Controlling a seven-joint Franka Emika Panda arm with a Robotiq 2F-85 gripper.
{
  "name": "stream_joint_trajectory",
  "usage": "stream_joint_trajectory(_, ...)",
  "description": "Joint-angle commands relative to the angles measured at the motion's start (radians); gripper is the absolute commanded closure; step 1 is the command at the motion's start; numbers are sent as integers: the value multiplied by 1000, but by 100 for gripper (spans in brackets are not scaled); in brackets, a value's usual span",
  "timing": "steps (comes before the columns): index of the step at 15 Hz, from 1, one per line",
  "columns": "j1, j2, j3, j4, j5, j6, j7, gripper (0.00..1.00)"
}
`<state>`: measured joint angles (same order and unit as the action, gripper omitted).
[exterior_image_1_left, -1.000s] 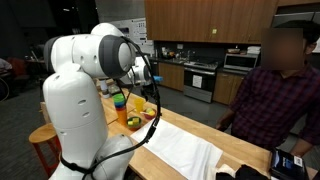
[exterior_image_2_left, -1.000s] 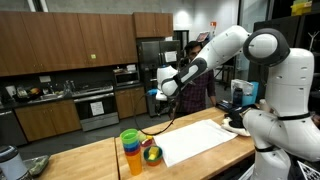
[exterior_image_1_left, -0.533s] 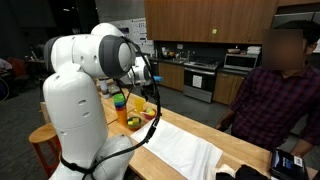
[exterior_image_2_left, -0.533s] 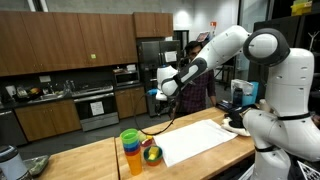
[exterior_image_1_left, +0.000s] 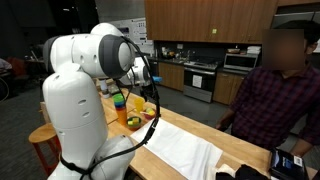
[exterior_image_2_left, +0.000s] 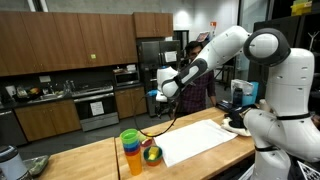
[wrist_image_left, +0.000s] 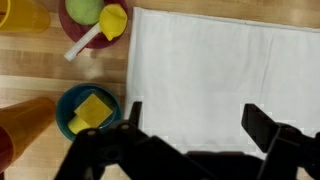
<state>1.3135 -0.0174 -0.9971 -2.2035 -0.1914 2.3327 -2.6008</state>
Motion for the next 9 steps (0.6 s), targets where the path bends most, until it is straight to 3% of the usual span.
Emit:
stream_joint_trajectory(1, 14, -17, 5, -49, 8, 25, 0, 0)
stream_joint_trajectory(4, 7, -25, -2, -76, 8, 27, 1, 0)
stream_joint_trajectory(5, -189, -32, 192, -92, 14, 49, 1, 0)
stream_joint_trajectory(6, -23, -66, 37, -119, 18, 63, 1, 0)
stream_joint_trajectory(7, -52, -65, 72, -134, 24, 80, 1, 0)
stream_joint_trajectory(9, -25, -100, 73, -180, 14, 104, 1, 0)
